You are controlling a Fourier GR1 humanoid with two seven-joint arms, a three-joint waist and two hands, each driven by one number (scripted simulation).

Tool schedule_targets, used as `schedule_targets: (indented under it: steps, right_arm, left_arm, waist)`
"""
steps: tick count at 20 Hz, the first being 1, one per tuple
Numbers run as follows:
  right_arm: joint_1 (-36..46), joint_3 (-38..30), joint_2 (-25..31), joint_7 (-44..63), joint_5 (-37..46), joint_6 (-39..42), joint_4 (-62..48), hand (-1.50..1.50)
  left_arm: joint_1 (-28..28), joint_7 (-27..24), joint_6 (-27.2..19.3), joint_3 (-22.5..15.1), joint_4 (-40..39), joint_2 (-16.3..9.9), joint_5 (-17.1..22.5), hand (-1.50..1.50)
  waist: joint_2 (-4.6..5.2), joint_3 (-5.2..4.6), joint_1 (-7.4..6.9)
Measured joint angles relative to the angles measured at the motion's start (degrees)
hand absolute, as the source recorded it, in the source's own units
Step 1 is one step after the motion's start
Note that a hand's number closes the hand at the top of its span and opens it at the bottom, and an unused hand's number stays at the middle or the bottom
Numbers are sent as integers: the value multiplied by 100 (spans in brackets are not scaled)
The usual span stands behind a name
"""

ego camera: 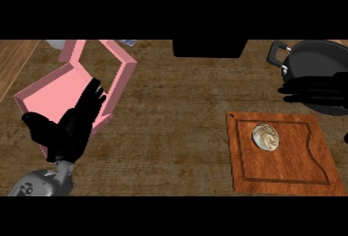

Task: Pick the cupcake from the cutting board and place it in the pot

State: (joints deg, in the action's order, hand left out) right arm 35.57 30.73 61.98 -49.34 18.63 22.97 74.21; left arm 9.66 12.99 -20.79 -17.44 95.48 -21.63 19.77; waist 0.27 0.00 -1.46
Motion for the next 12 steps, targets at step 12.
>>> schedule_targets:
  steps: [12]
  right_arm:
    - [34, 258, -600, 53, 1087, -311, -515, -150]
  left_arm:
    - [-95, 32, 243, 311, -57, 138, -143, 0]
  waist:
    - [-20, 0, 88]
